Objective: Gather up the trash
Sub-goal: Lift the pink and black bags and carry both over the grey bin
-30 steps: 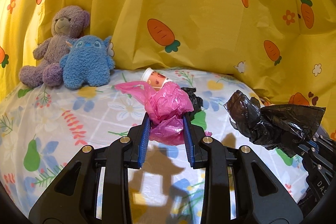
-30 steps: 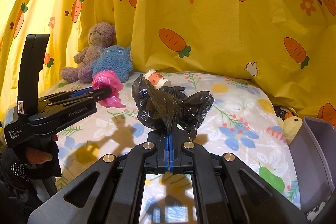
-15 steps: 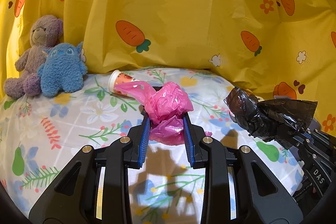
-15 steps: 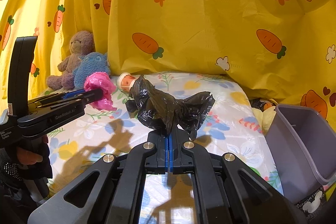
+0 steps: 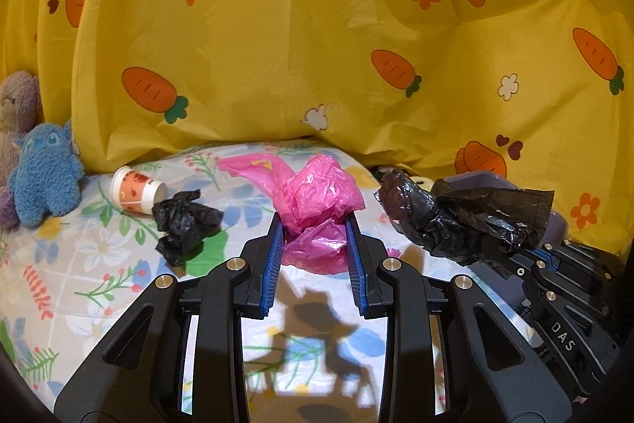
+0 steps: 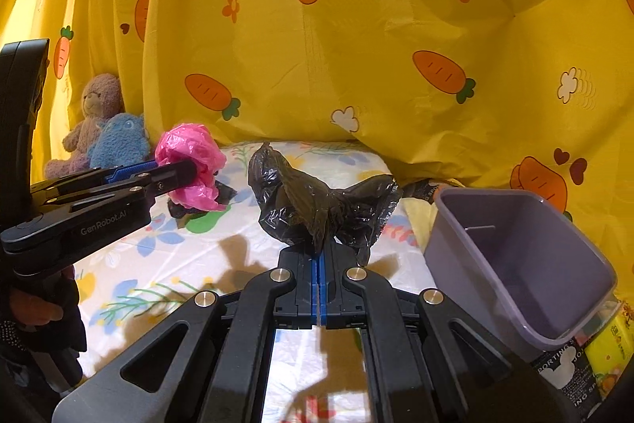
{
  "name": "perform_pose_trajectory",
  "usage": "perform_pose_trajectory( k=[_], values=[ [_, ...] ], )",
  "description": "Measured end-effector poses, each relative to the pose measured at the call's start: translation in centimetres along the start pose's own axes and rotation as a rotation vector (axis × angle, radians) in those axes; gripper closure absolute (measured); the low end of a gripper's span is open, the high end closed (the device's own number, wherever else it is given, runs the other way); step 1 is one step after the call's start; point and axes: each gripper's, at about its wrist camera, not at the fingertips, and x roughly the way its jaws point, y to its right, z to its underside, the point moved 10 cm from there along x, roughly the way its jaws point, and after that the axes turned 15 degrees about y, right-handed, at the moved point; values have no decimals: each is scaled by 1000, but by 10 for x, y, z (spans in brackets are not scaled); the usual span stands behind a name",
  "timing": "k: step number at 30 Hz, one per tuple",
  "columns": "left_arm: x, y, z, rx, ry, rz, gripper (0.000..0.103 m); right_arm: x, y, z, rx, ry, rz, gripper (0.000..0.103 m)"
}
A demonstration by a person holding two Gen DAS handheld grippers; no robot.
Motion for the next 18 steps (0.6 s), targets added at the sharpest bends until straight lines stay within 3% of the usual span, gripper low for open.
perform_pose_trajectory(
  k=[12,18],
  values=[
    [23,104,-25,75,45,217,74,-25,101,-18,46,59,262,101],
    [36,150,-32,40,40,352,74,-30,144,-14,74,40,375,101]
  ],
)
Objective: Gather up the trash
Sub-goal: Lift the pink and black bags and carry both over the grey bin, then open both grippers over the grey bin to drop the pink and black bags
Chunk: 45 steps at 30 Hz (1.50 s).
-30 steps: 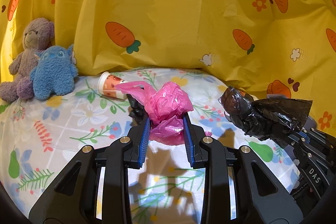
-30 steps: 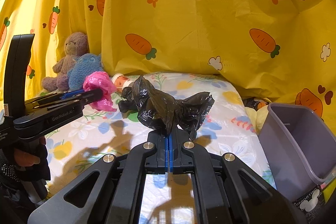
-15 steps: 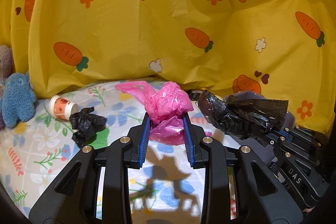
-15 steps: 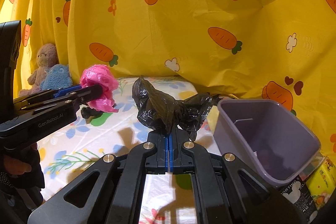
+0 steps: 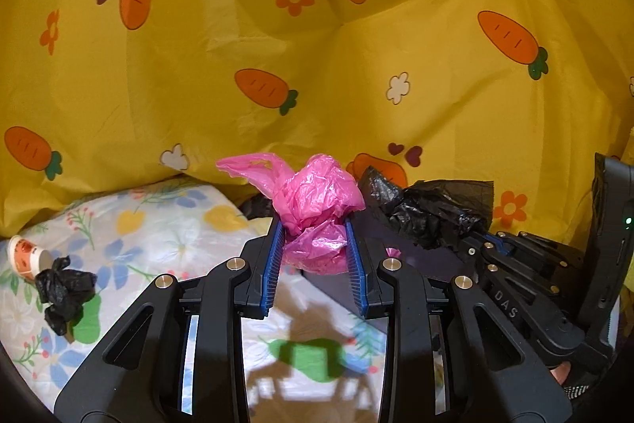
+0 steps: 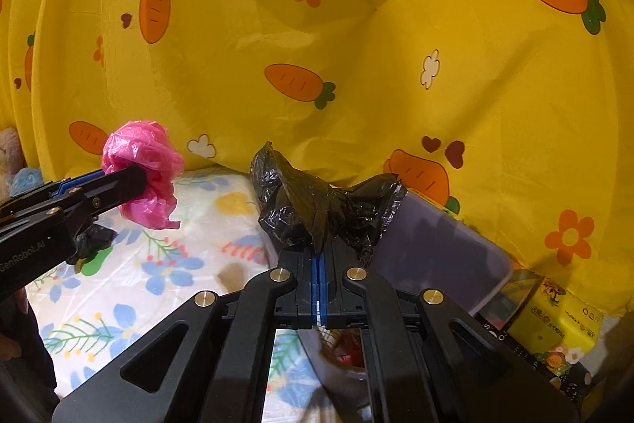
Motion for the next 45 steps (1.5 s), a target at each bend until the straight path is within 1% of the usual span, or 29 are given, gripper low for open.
perform_pose_trajectory(
  k=[4,8,13,20,27,32,33,34,35,36,37,38,39,41,42,44,45],
  values=[
    [18,22,-1,-29,-4,80,74,7,18,7,12,-28,42,101],
    [35,39,1,-53,-9,136,74,12,32,13,18,-47,78,101],
    [52,53,10,-52,-31,164,73,16,43,17,22,-61,102,101],
    [71,61,21,-113,-74,205,73,18,50,20,23,-67,112,101],
    [81,61,34,-133,-105,211,73,20,54,23,19,-67,122,101],
    [85,65,38,-127,-103,224,72,22,56,25,19,-72,127,101],
    [85,65,38,-129,-102,230,69,22,57,26,18,-72,130,100],
    [85,65,38,-130,-100,235,67,22,57,26,19,-72,132,98],
    [85,64,38,-128,-97,231,57,22,58,26,18,-72,131,87],
    [84,61,38,-126,-92,217,42,22,58,27,17,-70,135,80],
    [82,58,37,-130,-82,205,36,21,59,26,13,-66,140,67],
    [80,54,36,-136,-73,195,26,21,60,26,8,-61,146,61],
    [78,49,35,-138,-65,179,20,20,60,26,1,-58,152,61],
    [72,36,34,-128,-48,131,15,19,61,27,-8,-53,163,57],
    [69,28,34,-122,-42,105,15,18,62,27,-8,-51,168,55],
    [62,12,34,-116,-30,51,13,17,64,26,-9,-43,183,46],
    [58,5,35,-118,-27,28,13,16,65,25,-13,-37,195,45]
  ],
)
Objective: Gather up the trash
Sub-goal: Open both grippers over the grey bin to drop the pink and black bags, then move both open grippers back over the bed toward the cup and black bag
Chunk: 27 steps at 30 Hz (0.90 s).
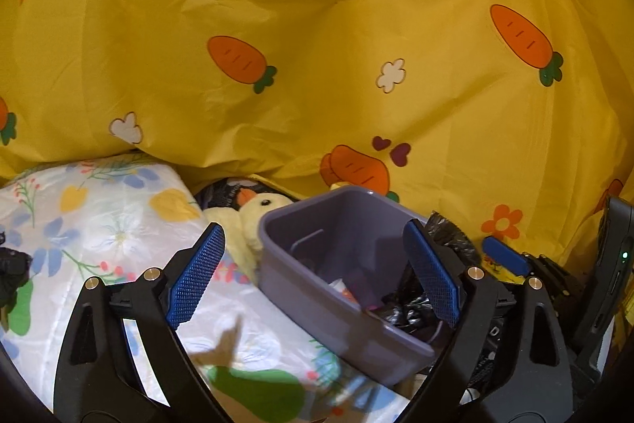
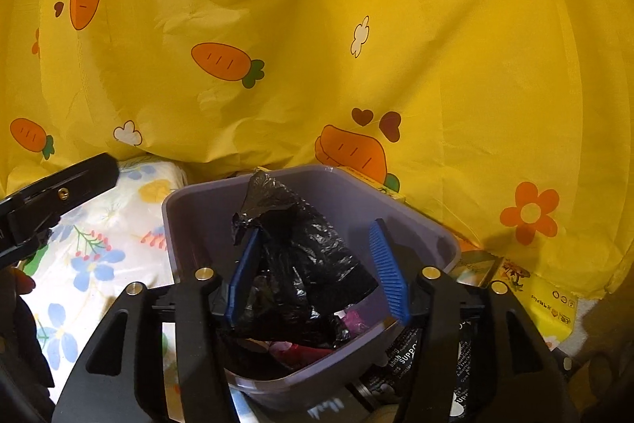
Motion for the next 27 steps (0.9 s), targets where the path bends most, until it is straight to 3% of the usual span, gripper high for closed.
perform_pose_trajectory(
  k=[5,10,17,19,22,27],
  values=[
    [-22,-35,-1,6,18,-94,12,-4,3,-6,-5,33,34,34],
    [-47,-72,-2,36,28,-194,12,-8,4,-12,13,48,44,33],
    [-83,-125,-1,37,28,-295,12,-12,0,-21,7,73,55,23],
    [-91,-138,1,15,24,-315,12,-5,-1,-14,-15,34,86,21],
    [-103,-150,5,-13,21,-331,12,8,-4,11,-98,-101,121,21],
    [-117,-159,6,0,28,-347,12,-6,-16,24,-113,-128,67,19]
  ],
)
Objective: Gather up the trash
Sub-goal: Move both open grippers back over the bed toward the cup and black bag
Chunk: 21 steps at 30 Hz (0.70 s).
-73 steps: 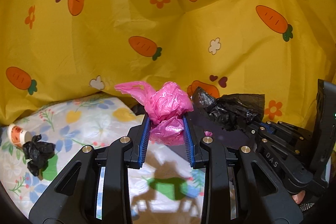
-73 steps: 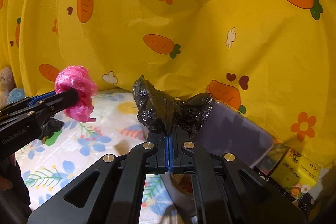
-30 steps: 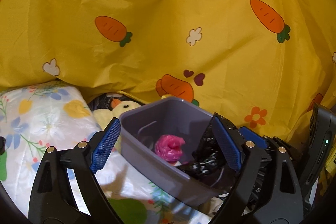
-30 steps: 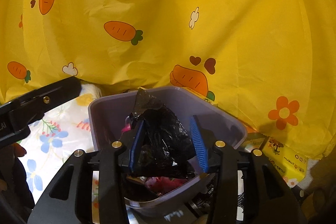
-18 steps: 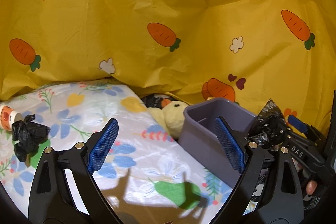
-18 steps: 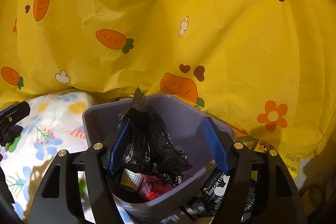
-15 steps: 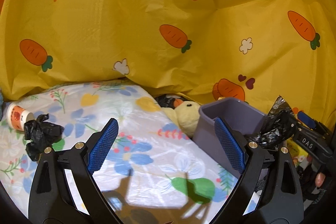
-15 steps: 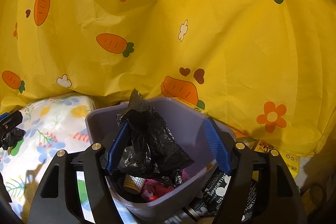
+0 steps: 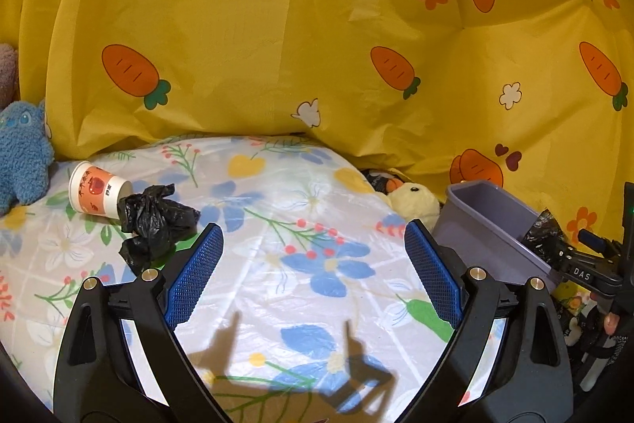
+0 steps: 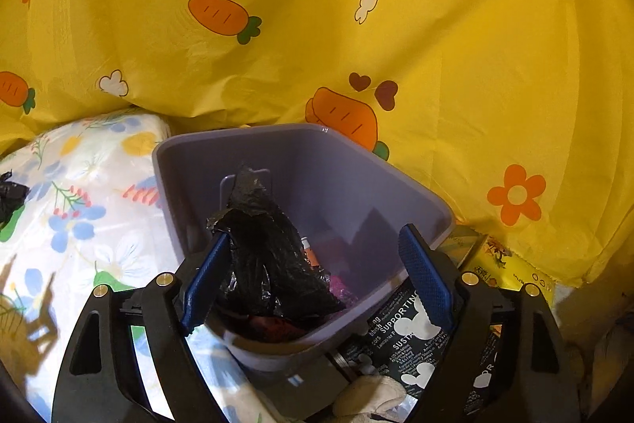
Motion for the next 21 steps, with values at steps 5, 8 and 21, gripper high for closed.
perform_pose_trajectory(
  k=[5,8,21],
  values=[
    [-9,-13,-3,-16,9,-14,12,-18,-5,12,-36,-5,-1,16],
    [-12,-21,-3,-23,12,-28,12,-24,-3,14,-54,1,25,16],
    [-33,-78,-8,-19,35,-147,12,-66,-54,-14,2,148,-174,16]
  ],
)
